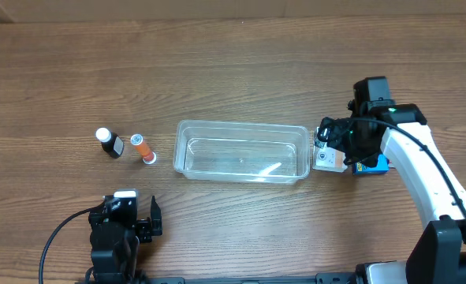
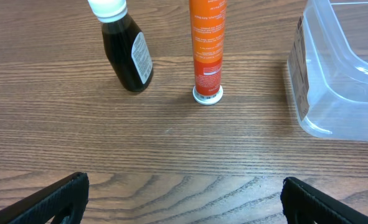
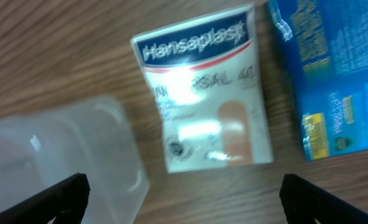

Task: Pack container
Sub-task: 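Reach right gripper to the white Hansaplast box and grasp it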

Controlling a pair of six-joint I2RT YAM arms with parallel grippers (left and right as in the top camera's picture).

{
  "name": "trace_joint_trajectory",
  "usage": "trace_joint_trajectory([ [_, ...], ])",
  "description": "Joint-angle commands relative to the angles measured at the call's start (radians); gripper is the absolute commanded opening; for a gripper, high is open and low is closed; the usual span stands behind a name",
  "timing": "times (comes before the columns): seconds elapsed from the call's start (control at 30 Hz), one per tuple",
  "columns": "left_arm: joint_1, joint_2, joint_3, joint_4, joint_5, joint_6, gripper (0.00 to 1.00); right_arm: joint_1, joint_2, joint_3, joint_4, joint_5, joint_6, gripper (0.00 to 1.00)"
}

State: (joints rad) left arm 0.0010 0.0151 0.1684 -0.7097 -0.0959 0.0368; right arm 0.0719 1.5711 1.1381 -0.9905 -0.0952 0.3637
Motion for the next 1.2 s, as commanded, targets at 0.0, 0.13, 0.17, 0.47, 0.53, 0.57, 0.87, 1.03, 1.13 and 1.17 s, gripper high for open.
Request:
trace_joint_trajectory([
  [0.0,0.006,-0.011,-0.005,0.003,0.011,0.019,1.00,0.006,-0.001,-0.010,0.059,0.117,0.068,1.00],
  [0.13,0.006,-0.011,-0.005,0.003,0.011,0.019,1.00,0.006,0.029,-0.021,0.113,0.115,0.055,1.00],
  [0.17,0.006,-0.011,-0.005,0.003,0.012,0.019,1.00,0.006,0.043,-0.021,0.121,0.109,0.051,1.00],
  [0.47,0.006,-0.011,-0.005,0.003,0.011,0.019,1.00,0.006,0.196,-0.021,0.151,0.004,-0.028,1.00],
  [0.53,0.006,-0.011,-0.005,0.003,0.011,0.019,1.00,0.006,0.214,-0.021,0.150,0.004,-0.027,0.96],
  [0.57,0.006,-0.011,-0.005,0.003,0.011,0.019,1.00,0.006,0.214,-0.021,0.152,0.004,-0.027,0.94],
  [0.87,0.006,-0.011,-0.005,0.003,0.012,0.019,1.00,0.006,0.213,-0.019,0.151,0.082,0.008,0.70],
  [1.03,0.006,-0.011,-0.005,0.003,0.011,0.019,1.00,0.006,0.200,0.024,0.119,0.121,0.011,0.60],
  [1.13,0.006,-0.011,-0.005,0.003,0.011,0.019,1.00,0.006,0.159,0.087,0.062,0.121,0.011,0.60],
  [1.17,0.006,-0.011,-0.005,0.003,0.011,0.019,1.00,0.007,0.138,0.118,0.034,0.121,0.011,0.60],
])
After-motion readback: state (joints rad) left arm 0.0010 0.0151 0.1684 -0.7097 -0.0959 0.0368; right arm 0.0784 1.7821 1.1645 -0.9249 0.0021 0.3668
